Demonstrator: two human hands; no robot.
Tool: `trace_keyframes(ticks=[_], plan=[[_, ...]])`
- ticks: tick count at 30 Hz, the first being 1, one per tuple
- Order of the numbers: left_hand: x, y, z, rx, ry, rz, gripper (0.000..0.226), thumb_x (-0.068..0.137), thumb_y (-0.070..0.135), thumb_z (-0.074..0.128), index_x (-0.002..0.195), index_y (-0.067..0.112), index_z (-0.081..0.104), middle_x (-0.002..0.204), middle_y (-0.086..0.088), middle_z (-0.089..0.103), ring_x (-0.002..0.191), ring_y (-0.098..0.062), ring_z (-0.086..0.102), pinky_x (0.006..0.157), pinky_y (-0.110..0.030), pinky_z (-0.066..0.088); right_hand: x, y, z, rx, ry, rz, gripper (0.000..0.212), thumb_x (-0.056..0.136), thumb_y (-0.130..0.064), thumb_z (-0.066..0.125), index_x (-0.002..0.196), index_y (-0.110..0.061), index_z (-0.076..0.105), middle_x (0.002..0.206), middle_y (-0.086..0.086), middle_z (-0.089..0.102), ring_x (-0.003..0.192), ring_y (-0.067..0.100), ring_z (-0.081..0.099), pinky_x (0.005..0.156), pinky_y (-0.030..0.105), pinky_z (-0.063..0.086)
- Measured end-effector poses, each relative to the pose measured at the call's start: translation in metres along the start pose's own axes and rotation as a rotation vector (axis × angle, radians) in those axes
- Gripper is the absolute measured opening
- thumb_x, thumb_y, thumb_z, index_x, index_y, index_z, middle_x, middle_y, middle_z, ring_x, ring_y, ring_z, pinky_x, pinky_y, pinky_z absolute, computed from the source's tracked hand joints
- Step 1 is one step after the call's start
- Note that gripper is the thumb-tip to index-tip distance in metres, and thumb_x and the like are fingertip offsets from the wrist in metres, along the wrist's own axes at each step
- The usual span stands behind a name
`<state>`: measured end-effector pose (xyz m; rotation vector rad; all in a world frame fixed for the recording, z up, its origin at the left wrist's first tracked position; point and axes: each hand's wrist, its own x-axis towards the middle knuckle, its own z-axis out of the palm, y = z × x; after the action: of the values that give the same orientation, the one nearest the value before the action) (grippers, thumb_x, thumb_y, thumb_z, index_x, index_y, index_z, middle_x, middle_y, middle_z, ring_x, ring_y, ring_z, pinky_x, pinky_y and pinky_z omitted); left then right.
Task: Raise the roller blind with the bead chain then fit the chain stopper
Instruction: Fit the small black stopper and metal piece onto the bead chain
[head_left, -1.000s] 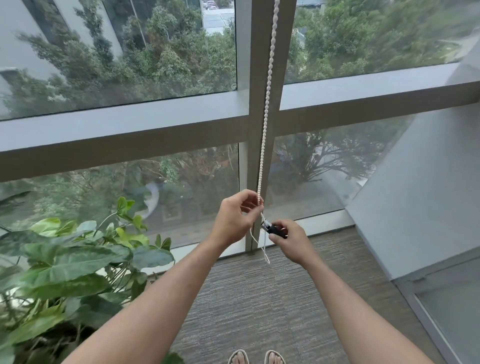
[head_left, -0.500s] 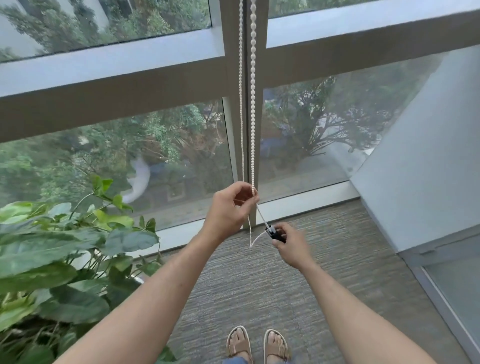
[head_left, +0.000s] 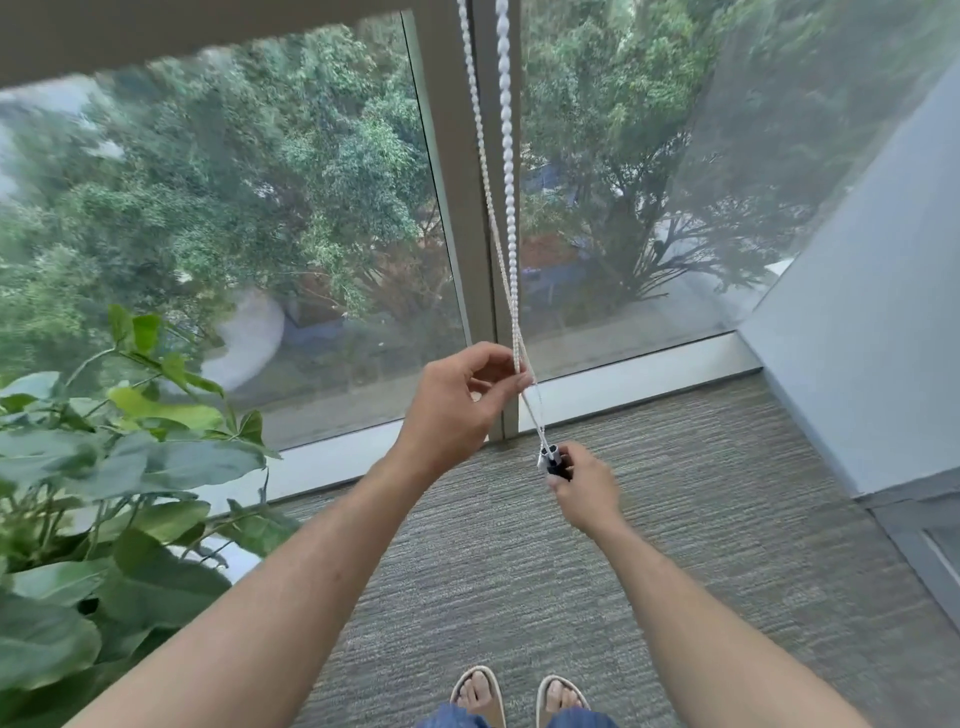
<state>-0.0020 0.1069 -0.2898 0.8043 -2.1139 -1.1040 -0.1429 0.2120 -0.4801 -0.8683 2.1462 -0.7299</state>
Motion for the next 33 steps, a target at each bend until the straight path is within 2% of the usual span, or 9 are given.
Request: trace_keyframes(ticks=[4, 7, 13, 18, 21, 24, 26, 30, 33], plan=[[-0.009, -0.034, 0.021, -0.021, 0.009, 0.039, 0.016, 0.086, 0.018, 0.073, 0.089, 0.033, 0.067, 0.078, 0.026, 0.069, 0.078, 0.0, 0.067, 0.074, -0.009, 0.049, 0.024, 0.035, 0.036, -0.007, 0.039, 0.034, 0.039, 0.087, -0.01, 0.071, 0.119, -0.026, 0.055, 0.109, -0.003, 0.065, 0.096, 0.014, 0.055, 0.082, 0.027, 0.044], [-0.014, -0.059, 0.033, -0.038, 0.012, 0.052, 0.016, 0.085, 0.017, 0.073, 0.089, 0.032, 0.066, 0.08, 0.019, 0.069, 0.077, -0.001, 0.067, 0.072, -0.009, 0.049, 0.041, 0.059, 0.06, -0.011, 0.038, 0.042, 0.042, 0.086, -0.008, 0.07, 0.121, -0.025, 0.052, 0.111, 0.0, 0.065, 0.1, 0.019, 0.058, 0.09, 0.037, 0.051], [-0.02, -0.113, 0.054, -0.04, 0.016, 0.017, 0.024, 0.085, 0.014, 0.074, 0.085, 0.036, 0.065, 0.073, 0.025, 0.068, 0.067, 0.002, 0.062, 0.064, -0.013, 0.049, 0.068, 0.102, 0.113, 0.035, 0.047, 0.098, 0.054, 0.085, -0.001, 0.069, 0.125, -0.028, 0.045, 0.11, -0.001, 0.064, 0.099, 0.017, 0.057, 0.085, 0.036, 0.054], [-0.023, -0.144, 0.068, -0.058, 0.002, -0.001, 0.015, 0.085, 0.014, 0.075, 0.089, 0.028, 0.07, 0.074, 0.026, 0.069, 0.068, 0.003, 0.063, 0.066, -0.012, 0.049, 0.083, 0.127, 0.144, 0.0, 0.03, 0.115, 0.047, 0.085, -0.003, 0.07, 0.117, -0.027, 0.045, 0.104, -0.005, 0.062, 0.098, 0.019, 0.06, 0.087, 0.042, 0.056], [-0.023, -0.161, 0.075, -0.084, 0.002, -0.004, 0.016, 0.083, 0.016, 0.076, 0.091, 0.029, 0.073, 0.076, 0.025, 0.072, 0.069, 0.003, 0.065, 0.067, -0.013, 0.051, 0.093, 0.135, 0.157, -0.007, 0.027, 0.128, 0.04, 0.086, -0.005, 0.069, 0.114, -0.025, 0.048, 0.105, -0.002, 0.06, 0.099, 0.02, 0.061, 0.083, 0.037, 0.058], [-0.022, -0.174, 0.081, -0.1, -0.004, -0.019, 0.015, 0.083, 0.019, 0.076, 0.092, 0.031, 0.076, 0.08, 0.02, 0.075, 0.07, -0.003, 0.068, 0.067, -0.025, 0.057, 0.103, 0.136, 0.165, 0.022, -0.004, 0.126, 0.036, 0.089, -0.008, 0.068, 0.118, -0.021, 0.05, 0.105, 0.004, 0.066, 0.082, 0.008, 0.063, 0.059, 0.018, 0.052], [-0.022, -0.179, 0.083, -0.083, -0.01, -0.029, 0.016, 0.083, 0.021, 0.076, 0.097, 0.029, 0.075, 0.083, 0.013, 0.076, 0.07, -0.009, 0.069, 0.067, -0.034, 0.06, 0.107, 0.134, 0.168, 0.025, -0.023, 0.117, 0.036, 0.089, -0.008, 0.067, 0.119, -0.019, 0.051, 0.104, 0.005, 0.069, 0.075, 0.002, 0.061, 0.049, 0.012, 0.044], [-0.029, -0.181, 0.082, -0.035, -0.024, -0.026, 0.011, 0.084, 0.02, 0.075, 0.094, 0.026, 0.075, 0.08, 0.011, 0.075, 0.07, -0.003, 0.068, 0.067, -0.021, 0.056, 0.1, 0.127, 0.164, 0.037, -0.074, 0.124, 0.04, 0.086, -0.007, 0.07, 0.12, -0.02, 0.053, 0.116, 0.003, 0.067, 0.086, 0.008, 0.062, 0.066, 0.015, 0.048], [-0.037, -0.183, 0.081, 0.032, -0.047, -0.064, 0.01, 0.085, 0.018, 0.075, 0.094, 0.024, 0.073, 0.083, 0.012, 0.074, 0.076, -0.003, 0.068, 0.07, -0.013, 0.052, 0.085, 0.107, 0.145, 0.074, -0.097, 0.154, 0.06, 0.086, -0.007, 0.068, 0.137, -0.025, 0.042, 0.131, -0.001, 0.056, 0.086, 0.004, 0.06, 0.068, 0.02, 0.051]])
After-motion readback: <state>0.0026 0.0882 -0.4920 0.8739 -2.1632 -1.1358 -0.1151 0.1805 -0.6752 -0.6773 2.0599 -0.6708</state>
